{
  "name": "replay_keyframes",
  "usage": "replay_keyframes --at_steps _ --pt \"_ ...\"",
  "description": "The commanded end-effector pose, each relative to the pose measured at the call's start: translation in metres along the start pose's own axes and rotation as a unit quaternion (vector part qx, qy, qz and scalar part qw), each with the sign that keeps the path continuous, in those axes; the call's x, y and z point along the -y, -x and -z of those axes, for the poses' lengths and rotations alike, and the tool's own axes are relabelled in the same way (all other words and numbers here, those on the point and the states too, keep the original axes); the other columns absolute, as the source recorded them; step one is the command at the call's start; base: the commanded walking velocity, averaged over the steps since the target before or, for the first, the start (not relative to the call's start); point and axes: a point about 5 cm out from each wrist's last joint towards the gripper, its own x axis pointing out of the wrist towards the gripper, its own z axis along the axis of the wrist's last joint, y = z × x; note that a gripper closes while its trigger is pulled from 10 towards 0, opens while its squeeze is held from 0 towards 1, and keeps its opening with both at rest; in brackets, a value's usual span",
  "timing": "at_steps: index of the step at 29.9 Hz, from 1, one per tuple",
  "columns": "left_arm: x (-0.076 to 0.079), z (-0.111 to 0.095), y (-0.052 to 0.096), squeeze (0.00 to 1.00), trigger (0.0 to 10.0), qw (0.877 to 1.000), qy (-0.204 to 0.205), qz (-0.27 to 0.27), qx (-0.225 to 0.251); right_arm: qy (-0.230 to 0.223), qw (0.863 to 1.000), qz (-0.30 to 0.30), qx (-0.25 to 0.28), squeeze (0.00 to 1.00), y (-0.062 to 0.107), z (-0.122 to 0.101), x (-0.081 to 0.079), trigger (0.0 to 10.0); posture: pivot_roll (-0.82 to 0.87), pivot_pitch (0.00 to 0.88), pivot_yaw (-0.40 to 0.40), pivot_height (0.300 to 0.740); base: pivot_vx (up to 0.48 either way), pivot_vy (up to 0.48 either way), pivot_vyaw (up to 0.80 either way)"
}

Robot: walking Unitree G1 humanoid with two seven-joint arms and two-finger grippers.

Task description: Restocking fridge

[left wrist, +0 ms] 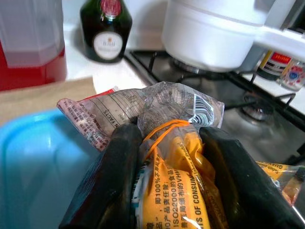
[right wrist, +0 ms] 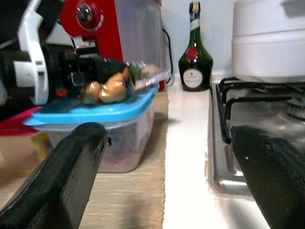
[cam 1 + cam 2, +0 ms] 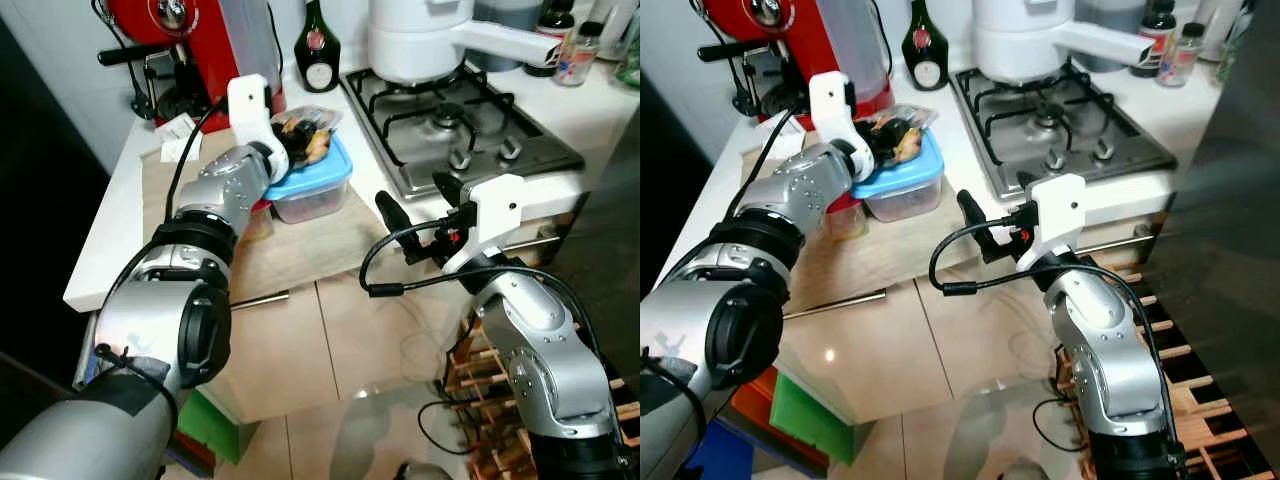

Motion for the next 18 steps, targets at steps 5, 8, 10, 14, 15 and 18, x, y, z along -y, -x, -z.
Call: replay_keyframes --at_steps 5,8,10,14,15,18 --pt "-0.013 -0.007 0.008 0.0 0.0 0.999 -0.023 -0.007 0.033 0.008 0.999 0.048 0.024 0.0 -0.008 -0.004 0.012 10.0 -0.17 0.012 0.129 0.74 0.0 0.0 0.0" --pt "-0.015 -0.014 0.013 0.0 0.0 0.997 -0.036 -0.009 0.063 0.009 0.998 0.057 0.028 0.0 -0.008 -0.004 0.014 10.0 -0.17 0.011 0.127 0.74 0.0 0.0 0.0" --pt "-0.016 -0.019 0.017 0.0 0.0 0.994 -0.048 -0.01 0.095 0.01 0.998 0.062 0.03 0.0 -0.009 -0.004 0.015 10.0 -0.17 0.008 0.123 0.74 0.0 0.0 0.0" --pt "-0.01 -0.041 0.036 0.0 0.0 0.974 -0.109 -0.003 0.197 0.016 0.996 0.083 0.042 0.0 -0.01 -0.005 0.02 10.0 -0.15 0.002 0.108 0.74 0.0 0.0 0.0" --pt "-0.007 -0.043 0.039 0.0 0.0 0.971 -0.119 0.0 0.206 0.016 0.995 0.088 0.045 0.0 -0.011 -0.005 0.021 10.0 -0.15 0.002 0.107 0.74 0.0 0.0 0.0" --pt "0.002 -0.037 0.04 0.0 10.0 0.97 -0.133 0.009 0.203 0.019 0.994 0.096 0.056 0.0 -0.014 -0.006 0.022 10.0 -0.14 0.0 0.096 0.74 0.0 0.0 0.0"
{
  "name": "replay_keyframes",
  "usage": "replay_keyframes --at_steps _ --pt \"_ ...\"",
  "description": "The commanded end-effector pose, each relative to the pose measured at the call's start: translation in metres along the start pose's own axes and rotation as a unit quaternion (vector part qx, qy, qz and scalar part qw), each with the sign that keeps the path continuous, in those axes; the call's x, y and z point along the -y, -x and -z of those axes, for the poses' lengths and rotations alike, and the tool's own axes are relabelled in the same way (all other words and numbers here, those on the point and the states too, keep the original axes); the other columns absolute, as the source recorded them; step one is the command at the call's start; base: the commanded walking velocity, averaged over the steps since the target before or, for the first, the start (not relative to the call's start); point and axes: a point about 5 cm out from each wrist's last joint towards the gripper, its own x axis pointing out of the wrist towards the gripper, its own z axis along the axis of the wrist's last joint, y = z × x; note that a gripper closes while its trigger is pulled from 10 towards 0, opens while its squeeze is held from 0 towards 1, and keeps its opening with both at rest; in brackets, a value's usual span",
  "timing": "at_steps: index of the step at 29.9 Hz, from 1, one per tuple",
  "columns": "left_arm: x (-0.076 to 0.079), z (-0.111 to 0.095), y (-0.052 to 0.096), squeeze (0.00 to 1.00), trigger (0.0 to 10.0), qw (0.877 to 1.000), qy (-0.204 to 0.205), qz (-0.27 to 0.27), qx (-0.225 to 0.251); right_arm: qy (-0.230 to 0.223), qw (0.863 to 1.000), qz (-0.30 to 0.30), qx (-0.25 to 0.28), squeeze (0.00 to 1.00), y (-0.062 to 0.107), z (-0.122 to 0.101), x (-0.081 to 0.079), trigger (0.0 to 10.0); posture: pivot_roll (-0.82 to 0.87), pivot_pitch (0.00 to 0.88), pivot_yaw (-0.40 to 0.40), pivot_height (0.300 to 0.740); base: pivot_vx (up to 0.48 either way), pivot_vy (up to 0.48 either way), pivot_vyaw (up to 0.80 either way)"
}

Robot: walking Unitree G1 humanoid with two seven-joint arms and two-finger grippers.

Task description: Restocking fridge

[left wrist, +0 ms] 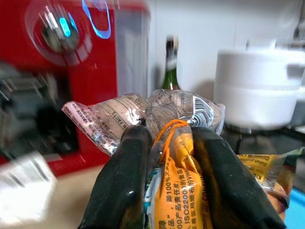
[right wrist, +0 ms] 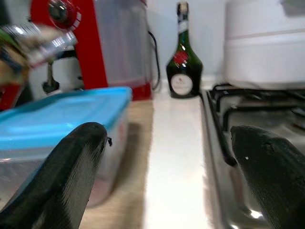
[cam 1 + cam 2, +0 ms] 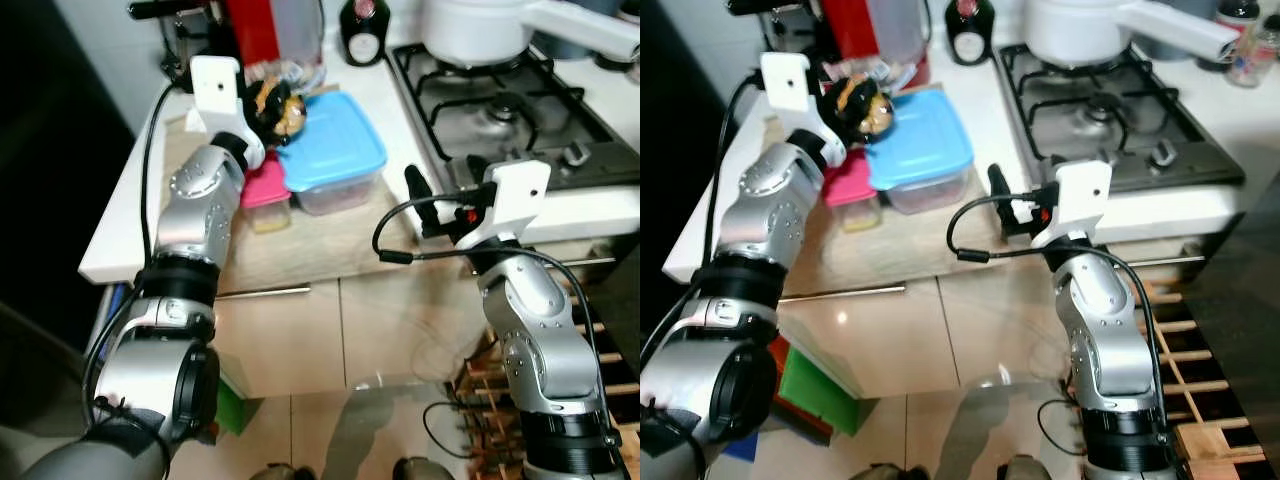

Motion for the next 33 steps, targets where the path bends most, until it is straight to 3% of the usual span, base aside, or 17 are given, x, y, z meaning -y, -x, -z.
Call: replay_keyframes --at_steps 1,12,13,17,27,33 --pt "0.005 -0.006 -0.001 0.0 10.0 1.0 -0.015 0.002 0.011 0.003 1.0 0.003 0.013 0.0 -0.004 -0.003 -0.002 10.0 -0.14 0.001 0.095 0.74 0.0 0.0 0.0" --pt "0.01 -0.011 0.007 0.0 10.0 0.999 -0.029 -0.001 0.033 0.042 0.993 0.087 0.069 0.0 -0.001 -0.019 0.014 10.0 -0.15 0.006 0.103 0.74 0.0 0.0 0.0" --pt "0.009 -0.014 0.011 0.0 10.0 0.998 -0.036 -0.016 0.042 0.061 0.987 0.113 0.097 0.0 0.004 -0.029 0.019 10.0 -0.15 0.007 0.102 0.74 0.0 0.0 0.0" --pt "0.013 -0.019 0.019 0.0 10.0 0.995 -0.071 -0.018 0.064 0.069 0.982 0.128 0.119 0.0 0.009 -0.036 0.019 10.0 -0.15 0.011 0.1 0.74 0.0 0.0 0.0" --pt "0.023 -0.017 0.024 0.0 10.0 0.994 -0.089 -0.023 0.068 0.074 0.984 0.127 0.103 0.0 0.006 -0.025 0.016 10.0 -0.14 0.008 0.086 0.74 0.0 0.0 0.0" --pt "0.021 -0.015 0.025 0.0 10.0 0.993 -0.095 -0.029 0.066 0.074 0.985 0.122 0.097 0.0 0.004 -0.021 0.014 10.0 -0.15 0.008 0.083 0.74 -0.314 0.0 0.0"
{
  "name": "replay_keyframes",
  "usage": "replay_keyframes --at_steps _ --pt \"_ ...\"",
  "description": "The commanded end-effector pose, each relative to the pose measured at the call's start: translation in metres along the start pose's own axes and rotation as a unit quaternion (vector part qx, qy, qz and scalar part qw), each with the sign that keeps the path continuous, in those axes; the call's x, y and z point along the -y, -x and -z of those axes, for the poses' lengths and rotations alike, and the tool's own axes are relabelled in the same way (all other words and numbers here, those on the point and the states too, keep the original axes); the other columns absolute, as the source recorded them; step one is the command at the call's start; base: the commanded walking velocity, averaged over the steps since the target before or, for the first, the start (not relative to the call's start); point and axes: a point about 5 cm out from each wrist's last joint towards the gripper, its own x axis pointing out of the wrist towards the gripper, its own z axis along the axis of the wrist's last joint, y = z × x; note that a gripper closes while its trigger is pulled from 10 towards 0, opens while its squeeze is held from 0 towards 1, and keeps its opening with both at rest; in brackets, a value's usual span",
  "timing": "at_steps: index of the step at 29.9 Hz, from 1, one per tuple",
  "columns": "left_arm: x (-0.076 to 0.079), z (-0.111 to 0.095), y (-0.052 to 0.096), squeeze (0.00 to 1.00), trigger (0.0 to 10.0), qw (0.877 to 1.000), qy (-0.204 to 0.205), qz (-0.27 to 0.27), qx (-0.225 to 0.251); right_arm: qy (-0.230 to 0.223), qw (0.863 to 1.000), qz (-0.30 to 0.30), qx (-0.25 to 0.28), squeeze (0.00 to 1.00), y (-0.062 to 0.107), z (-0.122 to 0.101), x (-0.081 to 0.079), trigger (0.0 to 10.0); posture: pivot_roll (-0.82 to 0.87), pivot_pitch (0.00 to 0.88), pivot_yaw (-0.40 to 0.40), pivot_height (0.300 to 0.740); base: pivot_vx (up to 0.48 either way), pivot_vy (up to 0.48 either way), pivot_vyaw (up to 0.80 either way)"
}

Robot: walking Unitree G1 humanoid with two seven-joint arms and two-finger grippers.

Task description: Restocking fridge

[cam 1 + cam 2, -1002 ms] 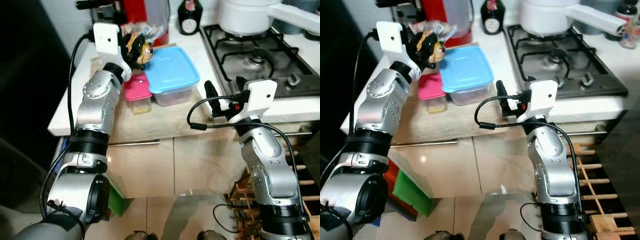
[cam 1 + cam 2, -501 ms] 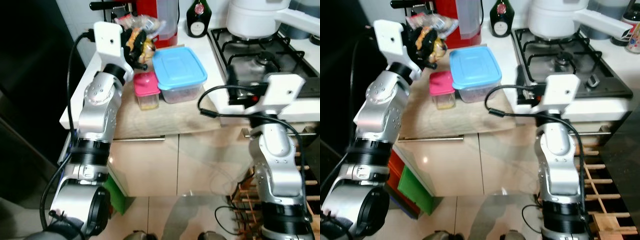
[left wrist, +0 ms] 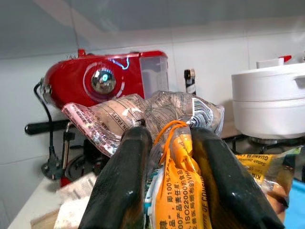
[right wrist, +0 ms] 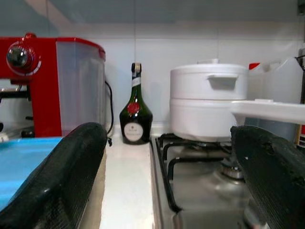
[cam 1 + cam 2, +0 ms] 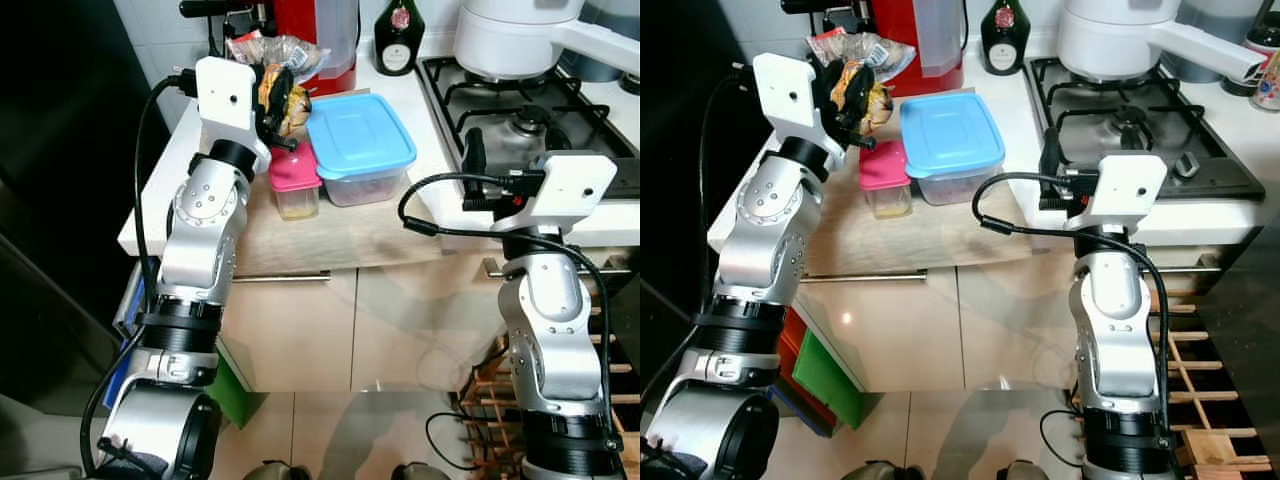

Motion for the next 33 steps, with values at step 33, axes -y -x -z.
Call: replay_keyframes --at_steps 33 --pt "0.003 0.0 0.004 0.0 10.0 1.0 -0.012 -0.012 0.006 0.001 0.999 -0.027 -0.025 0.0 0.003 0.014 -0.009 10.0 -0.15 0.027 0.082 0.74 -0.313 0.0 0.0"
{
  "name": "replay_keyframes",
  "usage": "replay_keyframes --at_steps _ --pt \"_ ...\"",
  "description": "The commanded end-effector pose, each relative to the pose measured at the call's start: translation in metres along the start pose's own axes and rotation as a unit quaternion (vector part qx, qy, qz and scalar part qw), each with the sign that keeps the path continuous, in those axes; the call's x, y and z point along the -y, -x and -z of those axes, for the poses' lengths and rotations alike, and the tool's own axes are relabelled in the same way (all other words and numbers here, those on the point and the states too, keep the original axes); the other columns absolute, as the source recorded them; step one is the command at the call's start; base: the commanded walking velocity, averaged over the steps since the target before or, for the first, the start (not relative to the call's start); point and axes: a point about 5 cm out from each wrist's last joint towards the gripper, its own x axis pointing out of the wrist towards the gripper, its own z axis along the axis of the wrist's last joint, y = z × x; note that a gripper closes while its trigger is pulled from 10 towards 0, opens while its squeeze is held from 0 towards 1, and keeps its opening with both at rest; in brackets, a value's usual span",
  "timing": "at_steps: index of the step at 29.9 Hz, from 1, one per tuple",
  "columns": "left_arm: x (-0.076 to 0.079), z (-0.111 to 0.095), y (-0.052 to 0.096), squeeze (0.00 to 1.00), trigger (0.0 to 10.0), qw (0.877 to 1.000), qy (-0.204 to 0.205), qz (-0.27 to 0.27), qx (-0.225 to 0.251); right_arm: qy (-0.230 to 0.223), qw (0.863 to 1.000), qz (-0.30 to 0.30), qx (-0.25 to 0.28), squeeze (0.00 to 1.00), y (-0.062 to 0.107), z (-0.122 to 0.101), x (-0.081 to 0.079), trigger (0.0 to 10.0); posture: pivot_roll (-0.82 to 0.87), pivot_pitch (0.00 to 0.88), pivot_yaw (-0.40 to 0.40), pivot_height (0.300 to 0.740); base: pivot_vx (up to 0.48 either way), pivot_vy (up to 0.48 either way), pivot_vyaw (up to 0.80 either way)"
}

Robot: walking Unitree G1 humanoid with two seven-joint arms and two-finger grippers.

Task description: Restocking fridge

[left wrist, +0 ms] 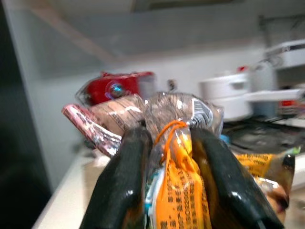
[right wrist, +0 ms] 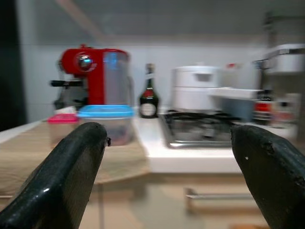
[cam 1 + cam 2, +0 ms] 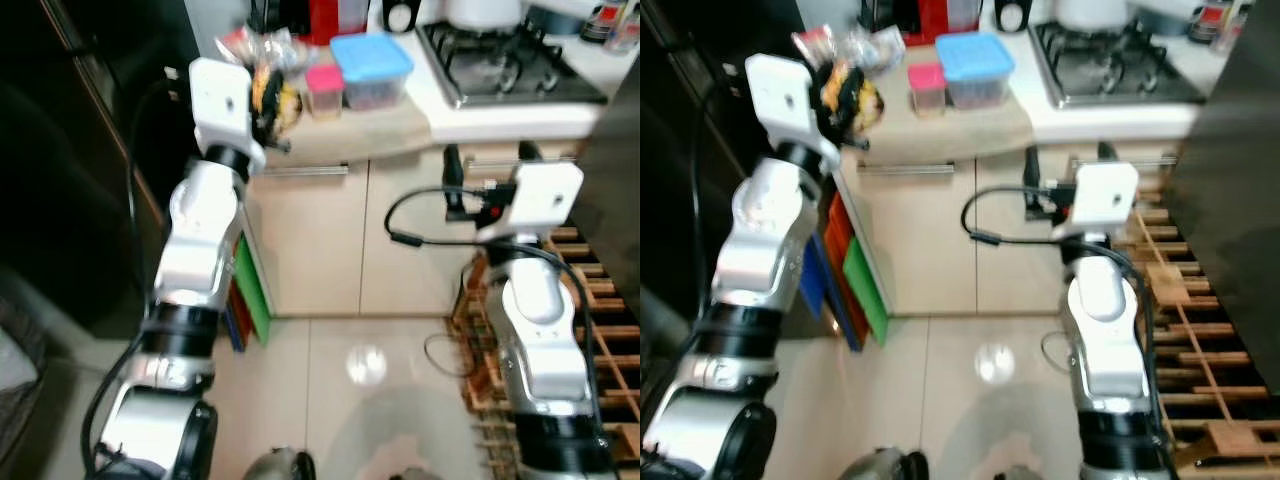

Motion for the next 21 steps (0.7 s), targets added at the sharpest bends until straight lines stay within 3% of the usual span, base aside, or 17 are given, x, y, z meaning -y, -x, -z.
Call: replay_keyframes --at_steps 1,8,14,15,20,21 --pt "-0.005 -0.006 0.0 0.0 10.0 1.0 -0.007 -0.008 0.01 -0.003 1.0 -0.007 0.004 0.0 0.0 -0.001 -0.004 10.0 -0.15 0.027 0.082 0.74 -0.311 0.0 0.0" --pt "-0.001 0.001 0.003 0.0 10.0 1.0 0.0 -0.011 -0.002 -0.008 1.0 -0.013 -0.009 0.0 0.002 0.004 -0.007 10.0 -0.15 0.054 0.077 0.74 -0.312 0.0 0.0" --pt "0.002 0.005 0.007 0.0 10.0 1.0 0.008 -0.013 -0.009 -0.015 0.999 -0.032 -0.019 0.0 0.004 0.006 -0.013 10.0 -0.15 0.067 0.066 0.74 0.0 0.0 0.0" --pt "0.004 0.006 0.011 0.0 10.0 1.0 0.026 -0.012 -0.011 -0.02 0.999 -0.034 -0.029 0.0 0.005 0.009 -0.013 10.0 -0.14 0.072 0.063 0.74 0.0 0.0 0.0" --pt "0.01 0.016 0.026 0.0 10.0 0.999 0.024 0.001 -0.038 -0.028 0.998 -0.035 -0.042 0.0 0.005 0.013 -0.012 10.0 -0.15 0.086 0.058 0.74 0.0 -0.288 0.0" --pt "0.015 0.03 0.033 0.0 10.0 0.997 0.037 0.001 -0.072 -0.027 0.998 -0.04 -0.05 0.0 0.007 0.016 -0.012 10.0 -0.15 0.083 0.054 0.74 0.0 -0.48 0.0"
